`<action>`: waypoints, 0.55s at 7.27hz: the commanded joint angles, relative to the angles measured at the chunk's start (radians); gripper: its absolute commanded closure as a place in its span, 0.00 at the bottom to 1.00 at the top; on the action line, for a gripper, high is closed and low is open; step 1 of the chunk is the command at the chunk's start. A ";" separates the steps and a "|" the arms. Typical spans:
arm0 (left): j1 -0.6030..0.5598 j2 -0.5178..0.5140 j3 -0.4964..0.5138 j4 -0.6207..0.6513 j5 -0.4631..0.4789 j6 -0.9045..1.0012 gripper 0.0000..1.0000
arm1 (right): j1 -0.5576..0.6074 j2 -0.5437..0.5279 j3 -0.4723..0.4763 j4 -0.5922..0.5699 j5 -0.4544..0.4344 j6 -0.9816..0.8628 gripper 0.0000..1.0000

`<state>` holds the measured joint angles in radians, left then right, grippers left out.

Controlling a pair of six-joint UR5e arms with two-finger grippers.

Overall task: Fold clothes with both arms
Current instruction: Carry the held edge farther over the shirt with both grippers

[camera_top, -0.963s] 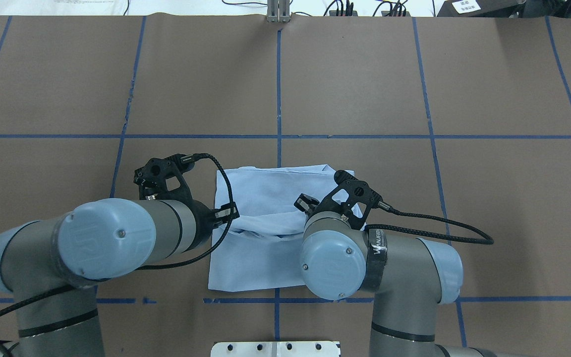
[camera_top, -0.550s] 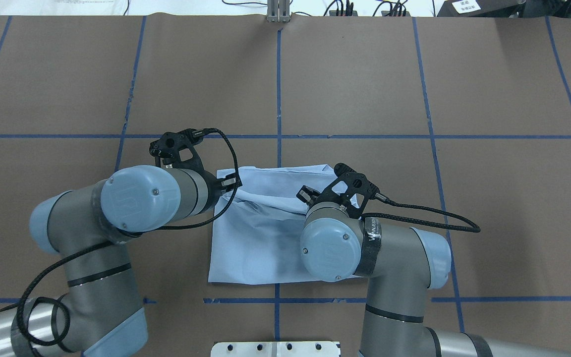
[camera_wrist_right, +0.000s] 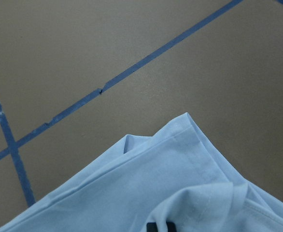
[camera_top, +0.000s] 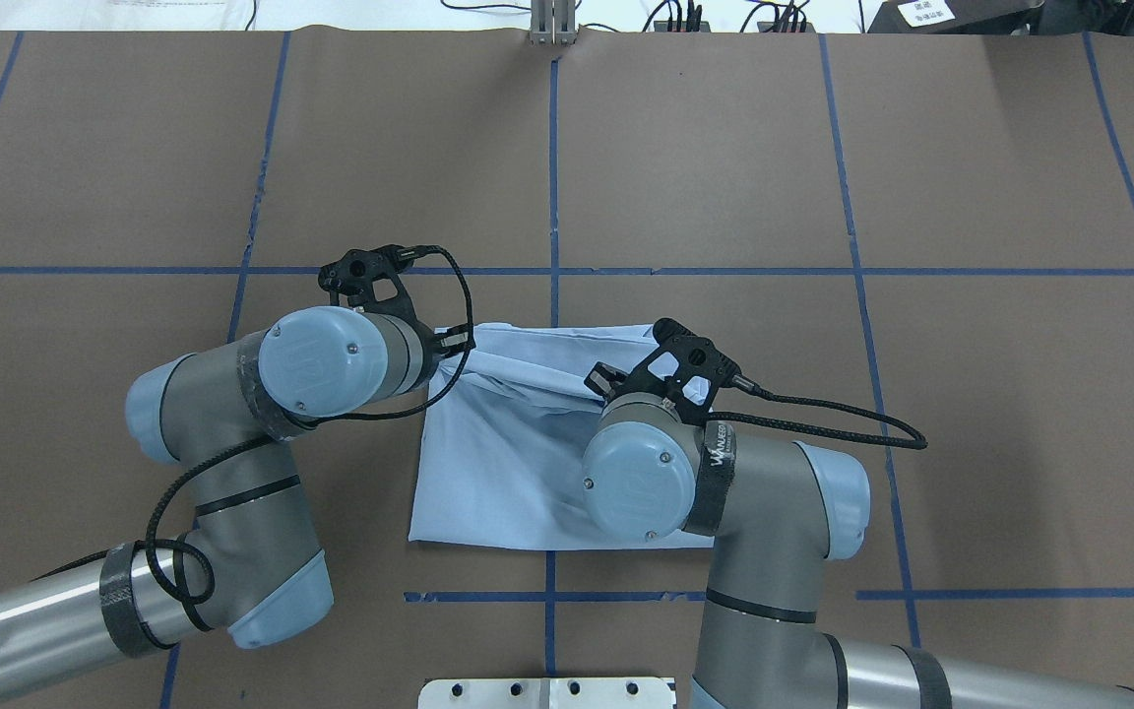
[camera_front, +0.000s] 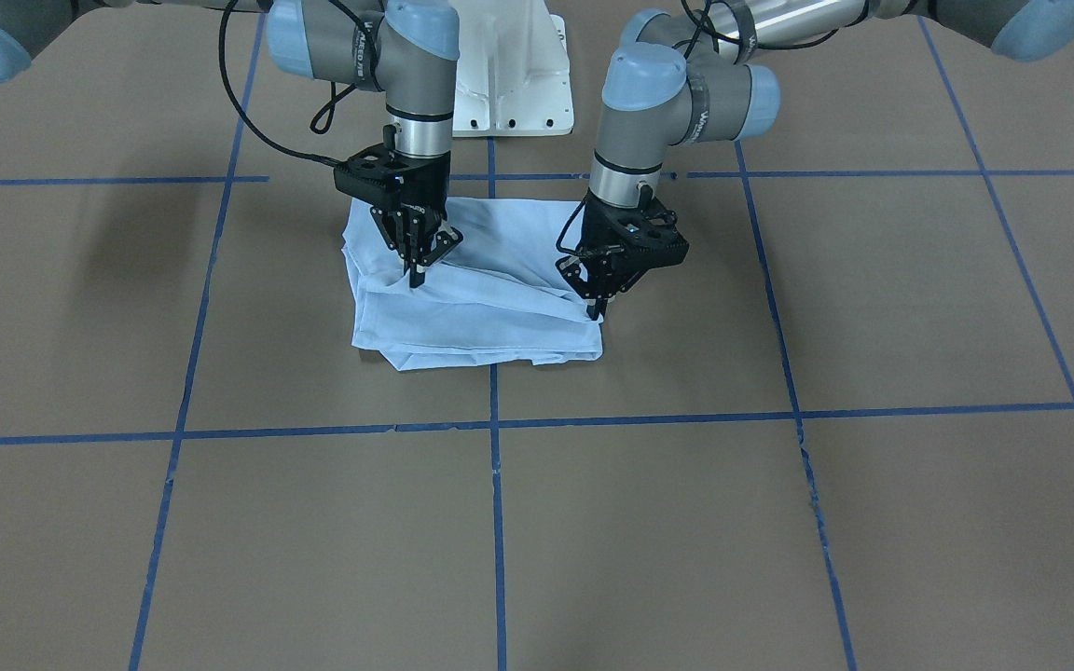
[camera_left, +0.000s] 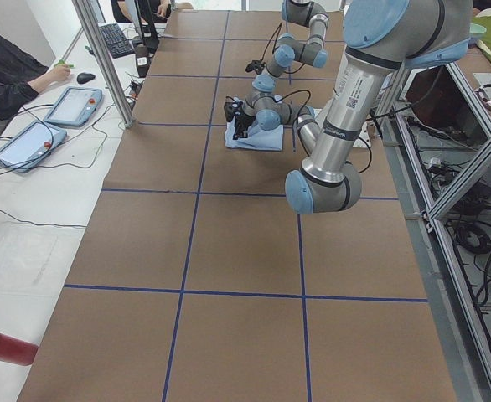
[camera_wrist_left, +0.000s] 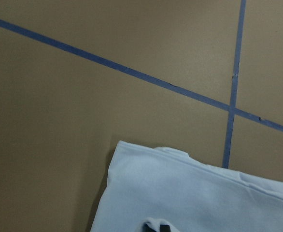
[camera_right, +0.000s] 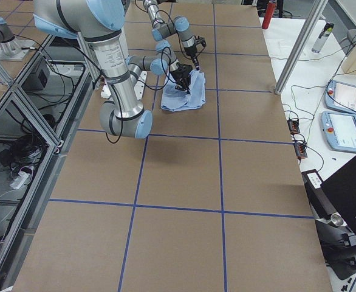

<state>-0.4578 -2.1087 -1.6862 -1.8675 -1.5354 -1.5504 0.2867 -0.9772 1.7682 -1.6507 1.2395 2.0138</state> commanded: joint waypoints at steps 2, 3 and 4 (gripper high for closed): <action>0.002 -0.019 0.010 -0.009 -0.002 0.003 1.00 | 0.023 0.014 -0.018 0.000 0.002 -0.020 1.00; 0.002 -0.020 0.004 -0.009 -0.003 0.003 1.00 | 0.026 0.014 -0.018 0.000 0.002 -0.024 1.00; 0.002 -0.022 0.000 -0.009 -0.003 0.003 1.00 | 0.031 0.015 -0.018 0.000 0.002 -0.026 1.00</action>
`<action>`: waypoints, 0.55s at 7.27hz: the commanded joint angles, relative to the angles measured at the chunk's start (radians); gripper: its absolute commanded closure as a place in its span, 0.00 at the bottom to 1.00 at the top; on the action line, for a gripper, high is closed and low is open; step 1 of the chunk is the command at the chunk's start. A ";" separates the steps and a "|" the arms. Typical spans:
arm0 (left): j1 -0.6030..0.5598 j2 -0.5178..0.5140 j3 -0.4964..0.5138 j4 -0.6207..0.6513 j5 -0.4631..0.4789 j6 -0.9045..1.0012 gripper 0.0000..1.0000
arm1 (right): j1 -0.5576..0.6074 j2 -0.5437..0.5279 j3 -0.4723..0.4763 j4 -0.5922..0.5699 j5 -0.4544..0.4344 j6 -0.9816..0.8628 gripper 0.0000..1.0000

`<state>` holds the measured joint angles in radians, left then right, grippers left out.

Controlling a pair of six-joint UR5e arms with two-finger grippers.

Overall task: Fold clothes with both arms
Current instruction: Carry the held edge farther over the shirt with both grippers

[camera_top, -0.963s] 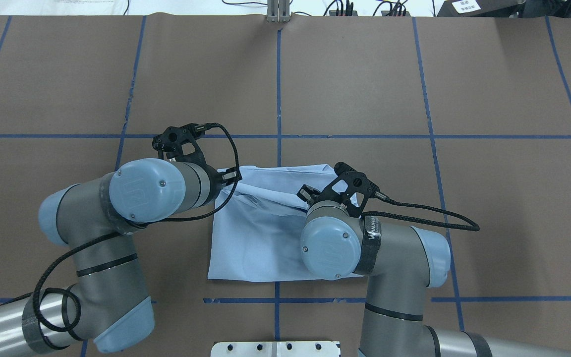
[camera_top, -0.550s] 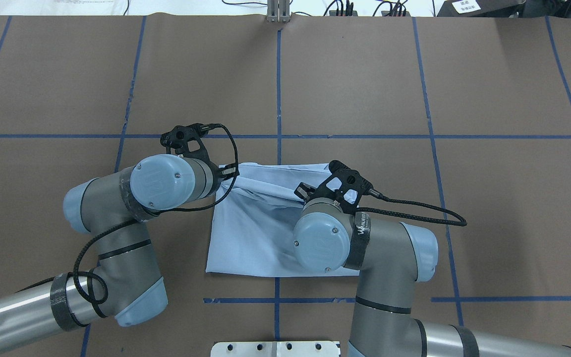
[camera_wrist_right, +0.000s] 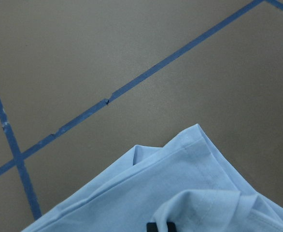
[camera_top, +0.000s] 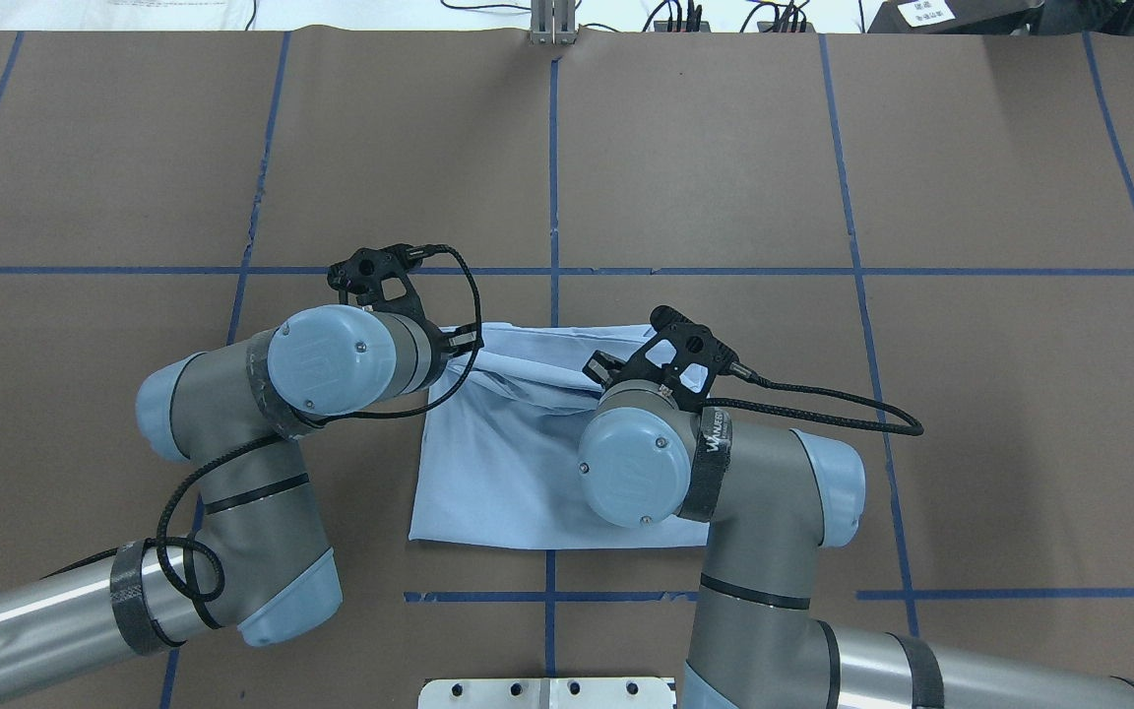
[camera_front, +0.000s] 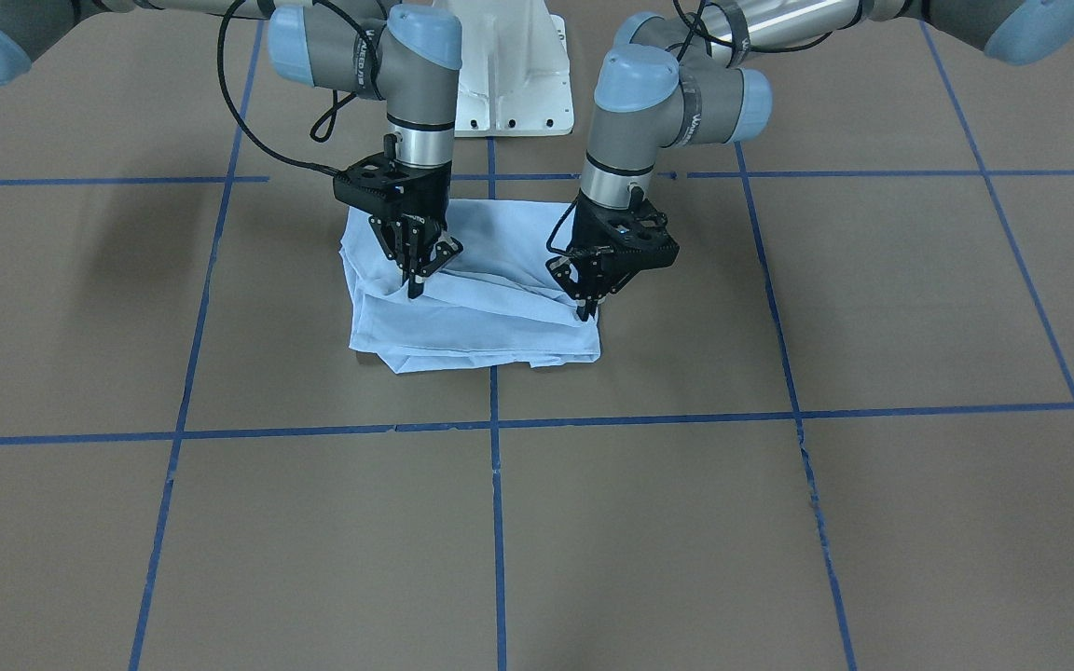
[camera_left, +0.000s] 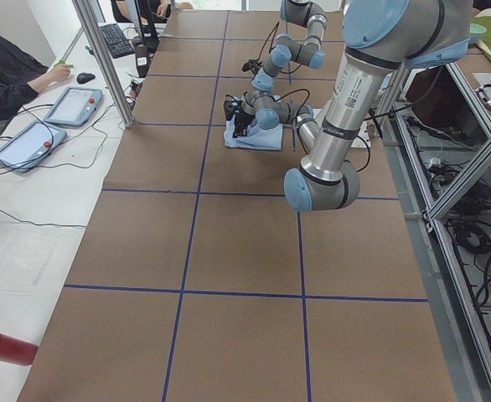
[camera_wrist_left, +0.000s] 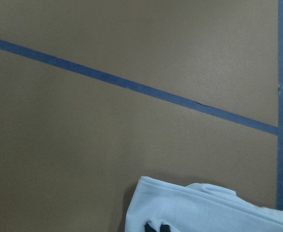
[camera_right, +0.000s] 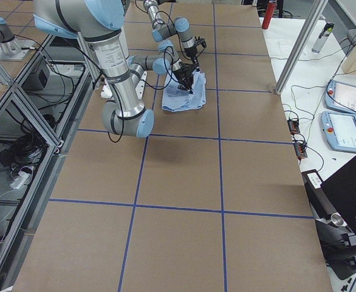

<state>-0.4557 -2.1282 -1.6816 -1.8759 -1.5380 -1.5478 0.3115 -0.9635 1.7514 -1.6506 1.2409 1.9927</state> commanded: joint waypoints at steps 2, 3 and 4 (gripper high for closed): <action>0.000 -0.004 -0.004 0.000 -0.001 0.000 1.00 | 0.006 0.026 -0.036 0.002 0.000 -0.011 1.00; 0.000 -0.004 -0.004 0.000 -0.001 -0.001 1.00 | 0.009 0.038 -0.056 0.021 0.000 -0.015 1.00; 0.002 -0.004 -0.004 0.000 -0.001 -0.002 1.00 | 0.012 0.038 -0.093 0.094 -0.001 -0.047 1.00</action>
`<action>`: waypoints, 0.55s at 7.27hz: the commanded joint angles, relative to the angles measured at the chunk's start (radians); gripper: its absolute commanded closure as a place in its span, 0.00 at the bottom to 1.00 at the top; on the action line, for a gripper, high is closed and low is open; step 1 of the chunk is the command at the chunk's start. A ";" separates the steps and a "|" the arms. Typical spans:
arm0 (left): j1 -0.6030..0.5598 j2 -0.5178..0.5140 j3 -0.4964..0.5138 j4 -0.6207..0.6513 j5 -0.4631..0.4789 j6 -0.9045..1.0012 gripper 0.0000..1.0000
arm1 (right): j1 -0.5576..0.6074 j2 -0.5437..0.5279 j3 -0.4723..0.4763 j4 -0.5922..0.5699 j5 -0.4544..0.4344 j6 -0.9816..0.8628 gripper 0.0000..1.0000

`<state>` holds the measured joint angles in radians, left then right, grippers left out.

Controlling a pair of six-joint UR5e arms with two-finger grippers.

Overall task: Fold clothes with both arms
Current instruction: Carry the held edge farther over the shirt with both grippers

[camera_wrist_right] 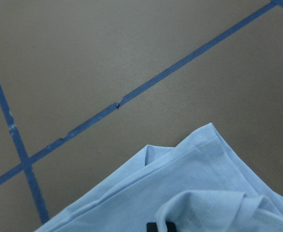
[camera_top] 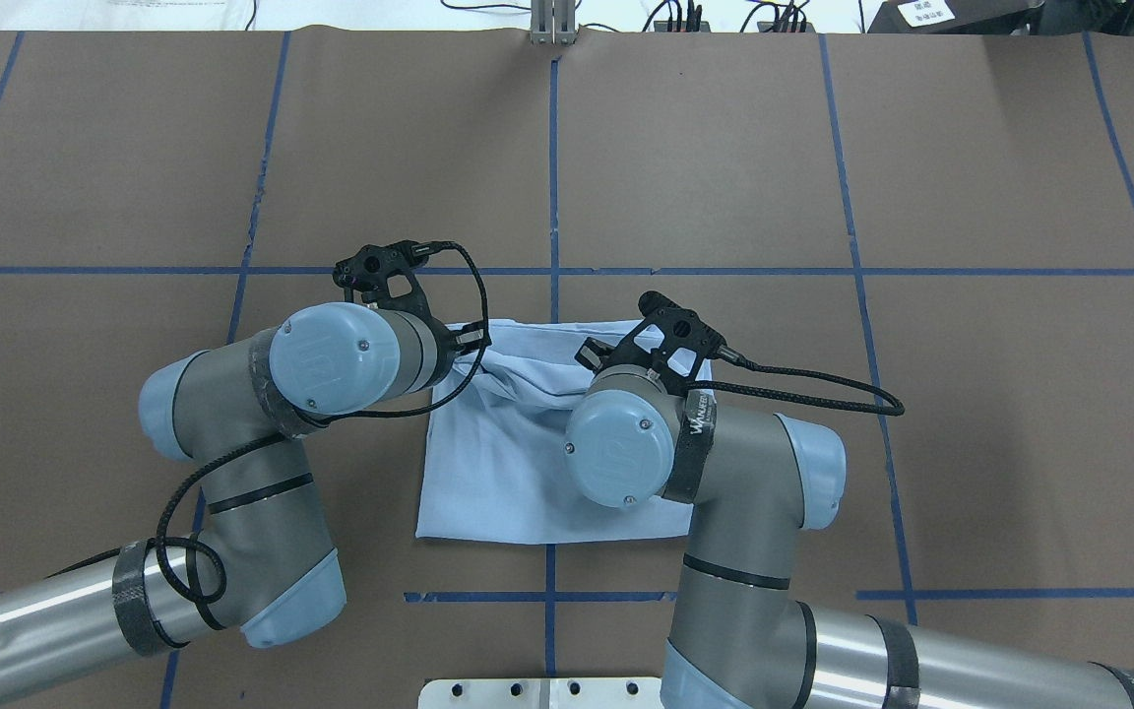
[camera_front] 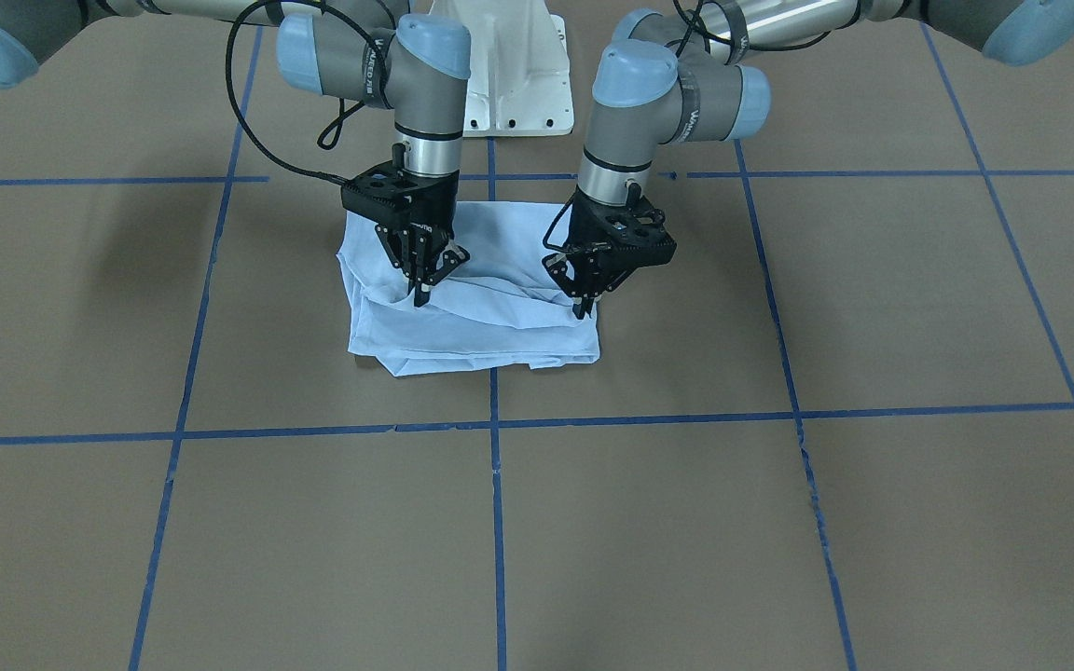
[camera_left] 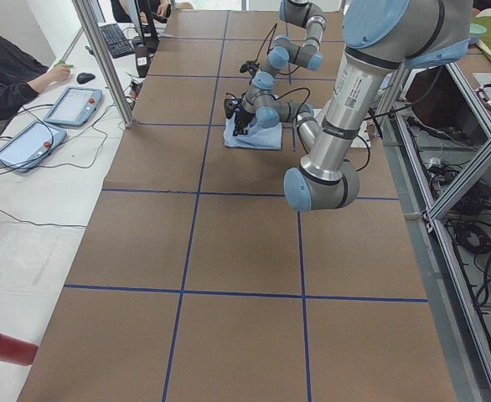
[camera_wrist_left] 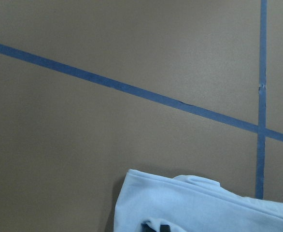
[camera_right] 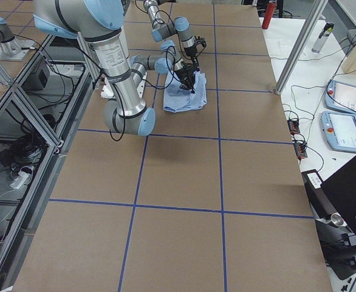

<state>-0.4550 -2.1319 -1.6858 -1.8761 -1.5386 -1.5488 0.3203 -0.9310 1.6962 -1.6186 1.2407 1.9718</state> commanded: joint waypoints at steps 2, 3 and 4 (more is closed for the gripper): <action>0.001 0.001 0.000 0.000 0.000 -0.001 1.00 | 0.016 0.001 -0.053 0.089 0.000 -0.089 0.67; 0.001 0.004 0.000 0.000 -0.002 0.007 0.22 | 0.017 0.000 -0.055 0.085 0.002 -0.153 0.01; -0.001 0.006 -0.008 0.000 -0.006 0.044 0.00 | 0.049 0.001 -0.049 0.085 0.061 -0.210 0.00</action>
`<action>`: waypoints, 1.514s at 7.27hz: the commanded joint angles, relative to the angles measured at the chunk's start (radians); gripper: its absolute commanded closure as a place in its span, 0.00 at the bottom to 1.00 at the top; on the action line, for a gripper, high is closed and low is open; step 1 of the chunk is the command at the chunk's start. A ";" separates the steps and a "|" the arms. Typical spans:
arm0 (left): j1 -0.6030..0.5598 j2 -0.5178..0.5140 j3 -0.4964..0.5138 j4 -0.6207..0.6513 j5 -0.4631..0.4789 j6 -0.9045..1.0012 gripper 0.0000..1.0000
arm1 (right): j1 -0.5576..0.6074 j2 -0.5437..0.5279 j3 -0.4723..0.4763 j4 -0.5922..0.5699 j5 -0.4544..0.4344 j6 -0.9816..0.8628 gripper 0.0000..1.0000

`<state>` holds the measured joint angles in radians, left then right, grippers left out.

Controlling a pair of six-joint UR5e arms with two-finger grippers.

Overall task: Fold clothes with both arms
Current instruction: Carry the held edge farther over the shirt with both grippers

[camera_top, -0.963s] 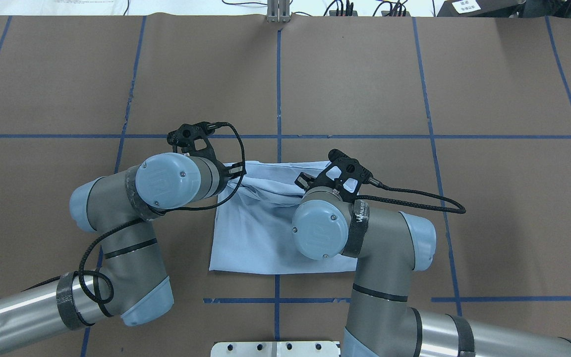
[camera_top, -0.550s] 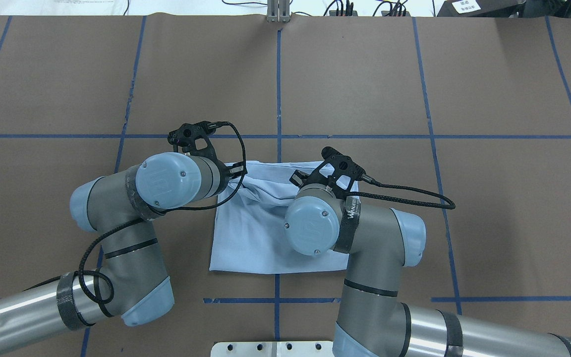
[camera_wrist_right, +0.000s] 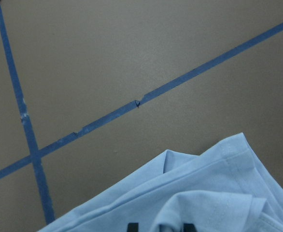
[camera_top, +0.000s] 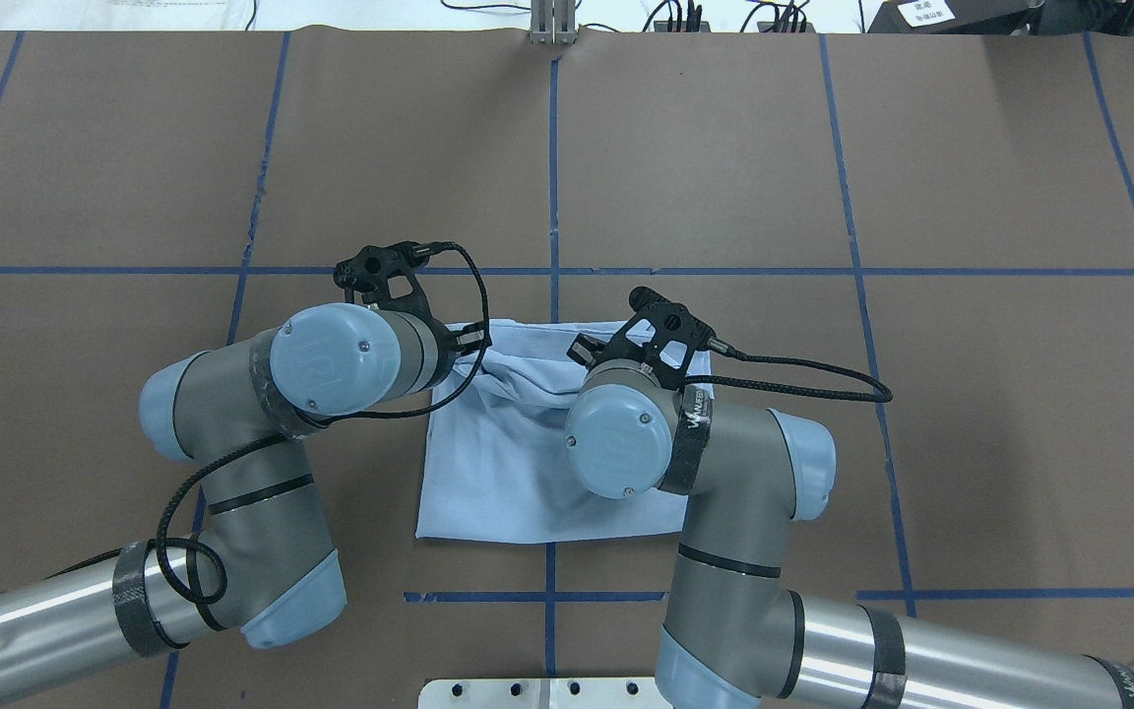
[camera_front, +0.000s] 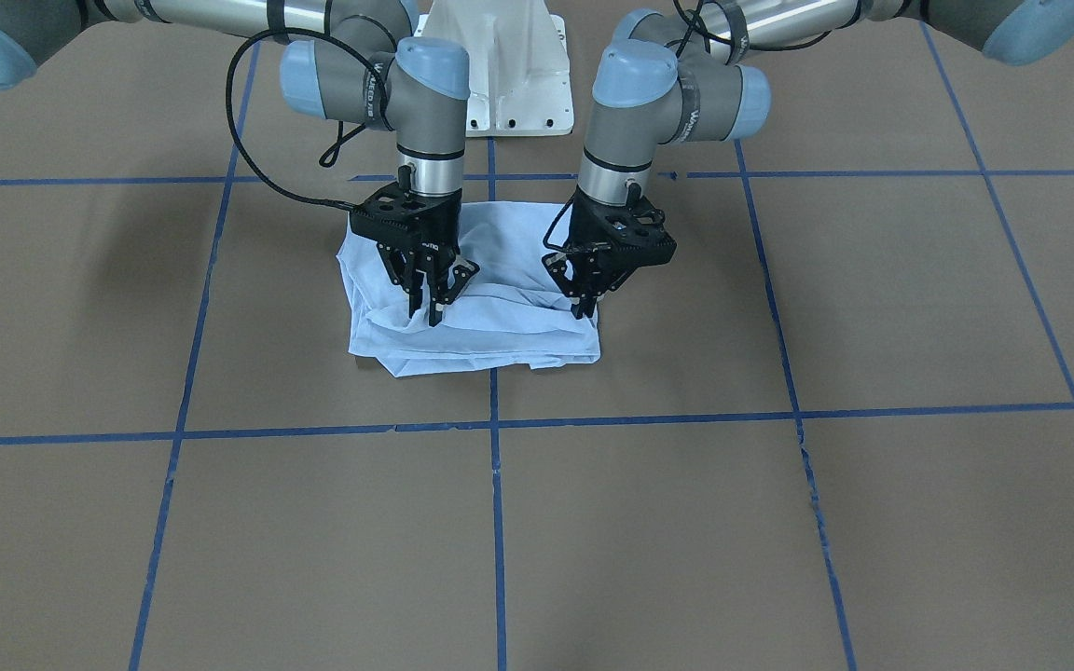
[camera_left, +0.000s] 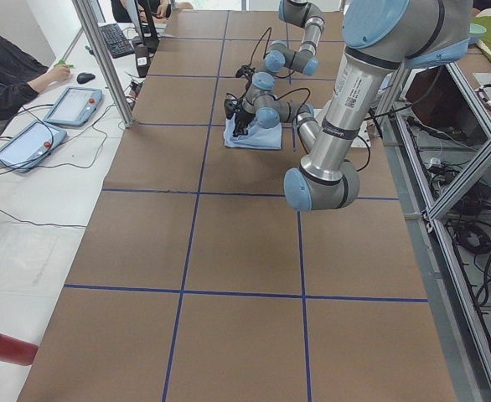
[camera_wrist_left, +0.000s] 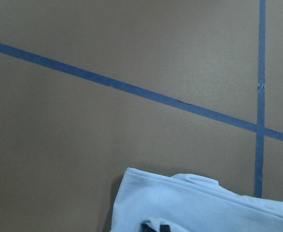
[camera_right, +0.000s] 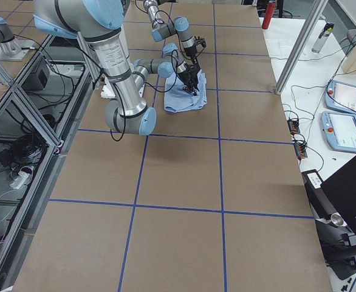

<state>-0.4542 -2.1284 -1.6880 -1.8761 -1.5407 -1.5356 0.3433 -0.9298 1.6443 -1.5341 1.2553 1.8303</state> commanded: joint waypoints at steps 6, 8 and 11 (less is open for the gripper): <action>-0.029 0.022 -0.076 0.005 -0.085 0.146 0.00 | -0.067 -0.023 0.014 0.005 0.017 -0.353 0.00; -0.029 0.022 -0.076 0.005 -0.085 0.144 0.00 | -0.025 -0.017 -0.038 -0.001 0.015 -0.359 0.00; -0.029 0.022 -0.076 0.003 -0.085 0.146 0.00 | 0.125 0.038 -0.176 -0.001 0.016 -0.465 0.00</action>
<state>-0.4832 -2.1062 -1.7641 -1.8728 -1.6260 -1.3903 0.3974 -0.9144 1.5189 -1.5357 1.2707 1.4229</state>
